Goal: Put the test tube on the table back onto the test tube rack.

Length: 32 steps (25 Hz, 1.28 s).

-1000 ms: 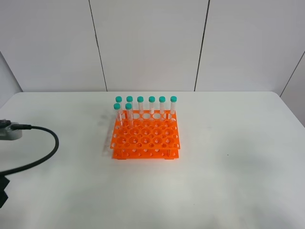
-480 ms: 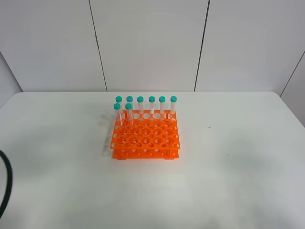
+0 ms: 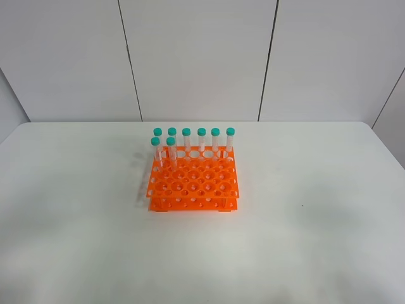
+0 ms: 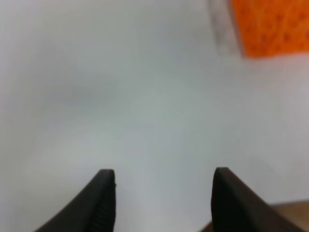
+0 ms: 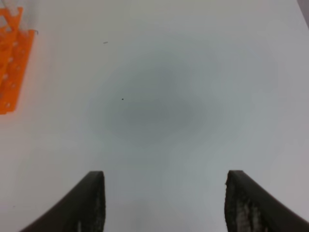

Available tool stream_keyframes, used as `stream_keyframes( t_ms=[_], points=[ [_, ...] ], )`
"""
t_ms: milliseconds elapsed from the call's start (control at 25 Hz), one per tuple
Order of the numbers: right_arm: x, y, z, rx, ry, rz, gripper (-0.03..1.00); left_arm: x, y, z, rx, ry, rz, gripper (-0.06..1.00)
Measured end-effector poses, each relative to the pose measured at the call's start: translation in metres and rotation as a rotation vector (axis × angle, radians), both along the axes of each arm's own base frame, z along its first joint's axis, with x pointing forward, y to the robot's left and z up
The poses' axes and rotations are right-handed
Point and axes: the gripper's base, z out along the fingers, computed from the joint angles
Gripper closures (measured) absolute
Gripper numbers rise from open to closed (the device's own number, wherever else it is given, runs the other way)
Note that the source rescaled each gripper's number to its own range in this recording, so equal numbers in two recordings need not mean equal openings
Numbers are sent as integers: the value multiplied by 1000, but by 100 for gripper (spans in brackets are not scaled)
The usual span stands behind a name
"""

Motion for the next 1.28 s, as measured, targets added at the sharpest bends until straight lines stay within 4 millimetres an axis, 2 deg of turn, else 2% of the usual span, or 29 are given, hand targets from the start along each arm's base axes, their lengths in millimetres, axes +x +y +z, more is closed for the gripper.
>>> stream_keyframes(
  t_ms=[440, 1280],
  points=[
    [0, 0, 0, 0, -2, 0, 23, -9, -1, -5, -25, -148, -3, 59],
    [0, 0, 0, 0, -5, 0, 23, -9, -2, -4, -28, -151, -4, 59]
  ],
)
